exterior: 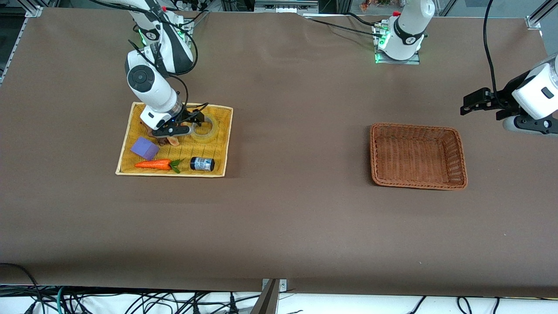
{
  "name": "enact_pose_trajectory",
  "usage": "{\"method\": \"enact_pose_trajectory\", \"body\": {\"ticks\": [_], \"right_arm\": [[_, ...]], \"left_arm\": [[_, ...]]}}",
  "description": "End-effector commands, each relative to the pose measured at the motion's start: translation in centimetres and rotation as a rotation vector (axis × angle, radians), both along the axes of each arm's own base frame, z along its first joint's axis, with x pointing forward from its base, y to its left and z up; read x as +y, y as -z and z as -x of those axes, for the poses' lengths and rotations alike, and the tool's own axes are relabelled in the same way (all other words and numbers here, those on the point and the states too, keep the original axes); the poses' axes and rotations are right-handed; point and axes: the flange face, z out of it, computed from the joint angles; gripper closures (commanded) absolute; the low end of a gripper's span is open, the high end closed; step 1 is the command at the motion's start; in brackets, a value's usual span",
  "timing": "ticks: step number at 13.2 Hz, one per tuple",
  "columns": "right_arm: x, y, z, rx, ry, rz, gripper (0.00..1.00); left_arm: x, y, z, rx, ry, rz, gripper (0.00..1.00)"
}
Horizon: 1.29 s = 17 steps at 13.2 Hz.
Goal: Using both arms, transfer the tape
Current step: 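Reach the right gripper down into the yellow tray and grasp the tape roll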
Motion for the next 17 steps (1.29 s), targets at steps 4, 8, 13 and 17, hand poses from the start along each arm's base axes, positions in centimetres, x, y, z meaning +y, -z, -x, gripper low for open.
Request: {"method": "enact_pose_trajectory", "body": {"ticks": [4,8,13,17], "right_arm": [[0.0,1.3,0.6,-0.002,0.012,-0.002,0.63],[0.3,-0.2,-0.2,-0.026,0.004,-0.009,1.00],[2.7,-11.1,-6.1,0.016,-0.008,0.009,1.00],[11.2,-15.6,-9.6,0.021,0.030,-0.024,1.00]], "left_arm": [[0.0,-0.6,-0.2,0.001,0.018,0.033,0.00],[0.0,-0.6,-0.2,0.001,0.018,0.033,0.00],[0.0,-0.6,-0.2,0.001,0.018,0.033,0.00],[0.0,-0.6,-0.2,0.001,0.018,0.033,0.00]]}}
